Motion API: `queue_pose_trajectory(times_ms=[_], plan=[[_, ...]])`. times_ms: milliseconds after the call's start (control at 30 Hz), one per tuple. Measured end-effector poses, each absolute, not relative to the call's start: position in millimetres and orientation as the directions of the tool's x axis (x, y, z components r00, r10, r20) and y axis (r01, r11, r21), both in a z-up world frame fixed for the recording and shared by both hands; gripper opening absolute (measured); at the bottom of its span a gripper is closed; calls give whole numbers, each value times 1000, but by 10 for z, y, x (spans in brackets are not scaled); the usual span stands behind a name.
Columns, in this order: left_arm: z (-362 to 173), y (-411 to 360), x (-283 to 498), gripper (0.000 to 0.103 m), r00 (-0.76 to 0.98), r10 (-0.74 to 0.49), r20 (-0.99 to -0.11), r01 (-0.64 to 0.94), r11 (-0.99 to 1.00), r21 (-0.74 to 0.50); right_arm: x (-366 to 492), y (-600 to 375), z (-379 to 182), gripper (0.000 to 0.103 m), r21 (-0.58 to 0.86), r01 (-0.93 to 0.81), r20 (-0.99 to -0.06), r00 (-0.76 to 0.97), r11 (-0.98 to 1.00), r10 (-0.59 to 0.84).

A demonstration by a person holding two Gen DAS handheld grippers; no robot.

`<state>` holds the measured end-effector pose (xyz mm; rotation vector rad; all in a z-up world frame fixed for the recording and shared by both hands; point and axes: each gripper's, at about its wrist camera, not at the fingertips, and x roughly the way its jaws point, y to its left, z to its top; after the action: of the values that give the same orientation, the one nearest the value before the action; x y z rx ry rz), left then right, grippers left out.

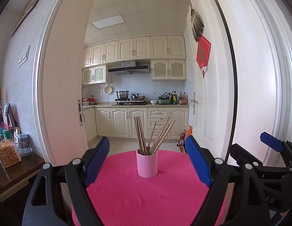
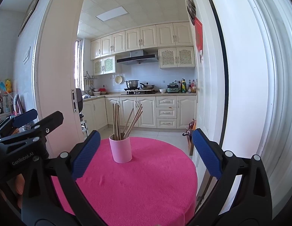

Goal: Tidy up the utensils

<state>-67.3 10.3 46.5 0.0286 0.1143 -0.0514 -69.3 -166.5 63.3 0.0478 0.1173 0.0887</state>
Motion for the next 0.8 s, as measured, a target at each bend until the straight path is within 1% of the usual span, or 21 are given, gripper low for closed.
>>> queue_pose_trajectory(times_ms=[800], plan=[[392,113,-620,81,990,-53,-130,57,998,26,-642,-1675,617,96,56,-85,-132,987,995,92]])
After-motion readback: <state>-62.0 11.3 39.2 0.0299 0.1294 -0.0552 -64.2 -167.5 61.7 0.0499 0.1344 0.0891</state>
